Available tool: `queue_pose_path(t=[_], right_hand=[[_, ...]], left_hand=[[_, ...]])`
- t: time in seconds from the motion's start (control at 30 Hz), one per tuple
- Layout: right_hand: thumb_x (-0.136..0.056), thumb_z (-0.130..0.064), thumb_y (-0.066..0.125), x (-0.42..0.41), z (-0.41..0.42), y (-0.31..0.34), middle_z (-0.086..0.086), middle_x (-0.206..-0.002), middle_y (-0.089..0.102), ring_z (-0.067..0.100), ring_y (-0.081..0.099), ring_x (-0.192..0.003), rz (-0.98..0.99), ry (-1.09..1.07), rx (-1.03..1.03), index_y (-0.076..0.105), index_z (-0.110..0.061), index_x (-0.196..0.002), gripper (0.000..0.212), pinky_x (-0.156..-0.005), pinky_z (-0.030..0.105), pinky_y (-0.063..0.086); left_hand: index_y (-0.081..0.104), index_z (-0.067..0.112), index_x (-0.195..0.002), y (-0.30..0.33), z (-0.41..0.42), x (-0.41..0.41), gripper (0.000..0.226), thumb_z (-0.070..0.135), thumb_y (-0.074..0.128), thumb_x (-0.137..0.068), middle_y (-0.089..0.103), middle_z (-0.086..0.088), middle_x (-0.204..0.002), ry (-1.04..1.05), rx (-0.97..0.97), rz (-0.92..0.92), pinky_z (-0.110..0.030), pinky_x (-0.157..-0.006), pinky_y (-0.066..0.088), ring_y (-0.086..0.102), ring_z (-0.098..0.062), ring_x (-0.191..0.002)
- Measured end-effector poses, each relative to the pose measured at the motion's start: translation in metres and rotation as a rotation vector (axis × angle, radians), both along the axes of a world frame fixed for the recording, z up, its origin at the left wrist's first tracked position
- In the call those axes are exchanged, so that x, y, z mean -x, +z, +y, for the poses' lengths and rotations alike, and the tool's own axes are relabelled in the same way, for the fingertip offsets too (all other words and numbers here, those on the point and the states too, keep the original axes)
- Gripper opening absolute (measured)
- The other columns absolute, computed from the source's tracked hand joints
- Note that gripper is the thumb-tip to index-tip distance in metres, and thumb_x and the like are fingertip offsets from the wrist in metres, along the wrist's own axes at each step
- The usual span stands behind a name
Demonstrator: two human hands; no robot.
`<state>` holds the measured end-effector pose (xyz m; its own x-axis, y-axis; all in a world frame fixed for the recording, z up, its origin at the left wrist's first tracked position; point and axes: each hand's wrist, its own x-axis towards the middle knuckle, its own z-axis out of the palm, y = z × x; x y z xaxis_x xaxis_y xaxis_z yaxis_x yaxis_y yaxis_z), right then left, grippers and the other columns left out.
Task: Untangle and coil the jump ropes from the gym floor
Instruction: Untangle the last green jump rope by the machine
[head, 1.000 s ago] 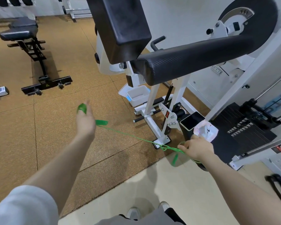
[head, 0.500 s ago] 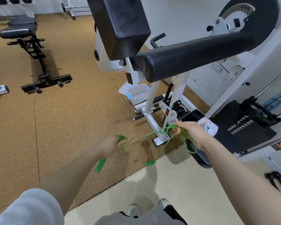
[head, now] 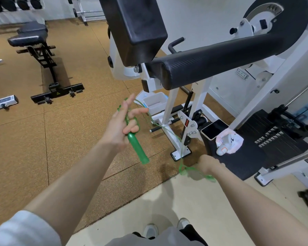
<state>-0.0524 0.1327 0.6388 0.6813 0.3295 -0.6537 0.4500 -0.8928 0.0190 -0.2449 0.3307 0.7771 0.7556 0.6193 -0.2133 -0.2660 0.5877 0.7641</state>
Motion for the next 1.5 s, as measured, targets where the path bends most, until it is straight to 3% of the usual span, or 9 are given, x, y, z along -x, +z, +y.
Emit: queue_pose_path(t=[0.23, 0.33, 0.43, 0.7, 0.8, 0.93, 1.07, 1.23, 1.5], right_hand=[[-0.088, -0.002, 0.051, 0.047, 0.058, 0.104, -0.007, -0.141, 0.039, 0.010, 0.038, -0.133, 0.749, 0.023, -1.201, 0.030, -0.021, -0.142, 0.061, -0.109, 0.031, 0.034], [-0.093, -0.007, 0.053, 0.057, 0.069, 0.115, 0.003, -0.084, 0.064, 0.013, 0.064, -0.082, 0.829, 0.241, -1.039, 0.059, -0.005, -0.107, 0.015, -0.083, 0.022, 0.049], [-0.096, -0.013, 0.050, 0.064, 0.061, 0.093, 0.005, -0.058, 0.051, 0.010, 0.047, -0.050, 0.782, 0.335, -0.774, 0.058, -0.014, -0.076, 0.021, -0.060, 0.024, 0.045], [-0.098, -0.026, 0.044, 0.084, 0.047, 0.131, -0.012, -0.062, 0.048, 0.007, 0.046, -0.056, 0.315, 0.824, -0.618, 0.051, -0.021, -0.123, 0.026, -0.060, 0.029, 0.041], [-0.093, -0.020, 0.056, 0.083, 0.058, 0.164, -0.017, -0.052, 0.051, 0.003, 0.049, -0.049, 0.240, 0.873, -0.916, 0.068, -0.013, -0.098, 0.015, -0.054, 0.017, 0.039], [-0.087, -0.024, 0.065, 0.060, 0.071, 0.180, 0.001, -0.064, 0.063, 0.007, 0.051, -0.055, 0.098, 0.601, -1.135, 0.070, -0.013, -0.084, 0.013, -0.056, 0.029, 0.045], [-0.085, -0.028, 0.066, 0.048, 0.075, 0.167, 0.015, -0.066, 0.060, 0.028, 0.051, -0.061, 0.006, 0.463, -1.157, 0.068, -0.009, -0.080, 0.020, -0.059, 0.038, 0.045], [-0.095, -0.041, 0.045, 0.069, 0.069, 0.130, 0.009, -0.073, 0.063, 0.013, 0.057, -0.064, 0.386, 0.368, -1.001, 0.063, -0.029, -0.082, 0.025, -0.069, 0.042, 0.052], [-0.094, -0.021, 0.056, 0.081, 0.037, 0.148, 0.000, -0.064, 0.063, 0.020, 0.064, -0.060, 0.818, 0.474, -0.511, 0.048, -0.024, -0.130, 0.036, -0.061, 0.030, 0.054]], left_hand=[[0.062, 0.025, -0.120, 0.017, -0.031, -0.001, 0.037, 0.022, 0.045, -0.087, 0.072, -0.004, -0.077, -0.499, -0.060, 0.011, -0.011, -0.032, 0.026, 0.027, 0.000, -0.025], [0.058, 0.027, -0.122, 0.018, -0.036, -0.002, 0.038, 0.022, 0.044, -0.087, 0.073, -0.003, -0.092, -0.477, -0.029, -0.025, -0.011, -0.036, 0.039, 0.031, 0.000, -0.027], [0.049, 0.025, -0.129, 0.020, -0.022, 0.000, 0.041, 0.020, 0.042, -0.089, 0.069, -0.005, -0.111, -0.247, -0.011, -0.086, -0.014, -0.044, 0.048, 0.051, -0.001, -0.040], [0.038, 0.029, -0.139, -0.017, 0.020, 0.017, 0.060, -0.009, 0.034, -0.093, 0.048, 0.006, -0.140, -0.139, -0.342, 0.393, -0.028, -0.090, 0.053, 0.065, -0.015, -0.104], [0.041, 0.024, -0.136, -0.018, 0.000, 0.014, 0.055, -0.009, 0.034, -0.093, 0.062, 0.011, -0.119, -0.387, -0.551, 0.501, -0.027, -0.087, 0.052, 0.067, -0.009, -0.088], [0.054, 0.014, -0.117, -0.012, -0.024, 0.010, 0.025, 0.013, 0.039, -0.097, 0.072, -0.005, -0.075, -0.534, -0.426, 0.374, -0.018, -0.035, 0.031, 0.036, -0.007, -0.033], [0.063, 0.018, -0.117, -0.008, -0.023, 0.014, 0.070, 0.067, 0.026, -0.083, 0.067, -0.007, -0.059, -0.694, -0.203, 0.172, -0.017, -0.036, 0.016, 0.024, -0.001, -0.027], [0.050, 0.021, -0.133, 0.007, -0.025, 0.015, 0.056, 0.043, 0.062, -0.083, 0.073, -0.006, -0.096, -0.667, -0.207, -0.069, -0.013, -0.038, 0.034, 0.043, 0.001, -0.034], [0.032, 0.026, -0.143, -0.006, -0.011, 0.006, 0.049, 0.006, 0.036, -0.099, 0.052, -0.001, -0.138, -0.204, -0.254, 0.235, -0.029, -0.088, 0.054, 0.066, -0.018, -0.103]])
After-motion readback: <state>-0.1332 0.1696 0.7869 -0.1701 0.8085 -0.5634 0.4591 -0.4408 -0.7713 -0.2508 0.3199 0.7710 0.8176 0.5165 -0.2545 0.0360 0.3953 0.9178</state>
